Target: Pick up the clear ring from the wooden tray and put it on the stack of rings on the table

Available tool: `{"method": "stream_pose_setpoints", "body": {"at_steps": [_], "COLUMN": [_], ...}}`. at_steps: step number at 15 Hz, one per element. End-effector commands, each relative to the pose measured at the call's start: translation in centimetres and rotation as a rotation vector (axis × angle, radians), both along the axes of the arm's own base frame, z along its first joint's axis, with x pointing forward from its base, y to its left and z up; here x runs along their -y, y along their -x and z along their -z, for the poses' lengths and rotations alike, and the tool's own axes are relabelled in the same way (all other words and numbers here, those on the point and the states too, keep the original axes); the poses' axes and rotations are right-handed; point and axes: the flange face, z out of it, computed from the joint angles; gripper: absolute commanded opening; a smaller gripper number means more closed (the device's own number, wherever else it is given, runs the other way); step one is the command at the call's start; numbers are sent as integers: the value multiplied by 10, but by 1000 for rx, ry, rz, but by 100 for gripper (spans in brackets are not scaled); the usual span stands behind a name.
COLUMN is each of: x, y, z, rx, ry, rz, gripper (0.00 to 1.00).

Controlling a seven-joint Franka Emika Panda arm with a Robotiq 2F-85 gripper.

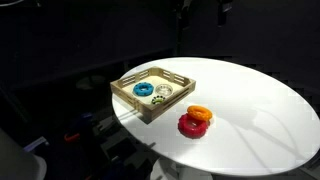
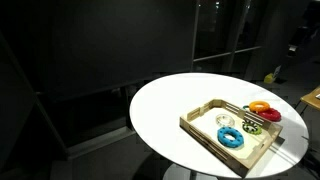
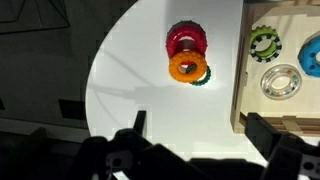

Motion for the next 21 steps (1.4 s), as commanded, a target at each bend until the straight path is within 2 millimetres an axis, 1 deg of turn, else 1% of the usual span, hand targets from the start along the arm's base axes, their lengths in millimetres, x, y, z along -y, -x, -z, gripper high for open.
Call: {"method": "stream_pose_setpoints", "body": {"at_steps": [1, 8, 10, 15, 21], "x": [0, 0, -5, -36, -82], "y": [0, 0, -2, -10, -22], "z": [-1, -1, 2, 13, 35], "rx": [0, 0, -5, -12, -41], "ry": [0, 0, -16, -45, -69], "rz": [0, 0, -23, -109, -221], "gripper": [100, 100, 100, 100, 100]}}
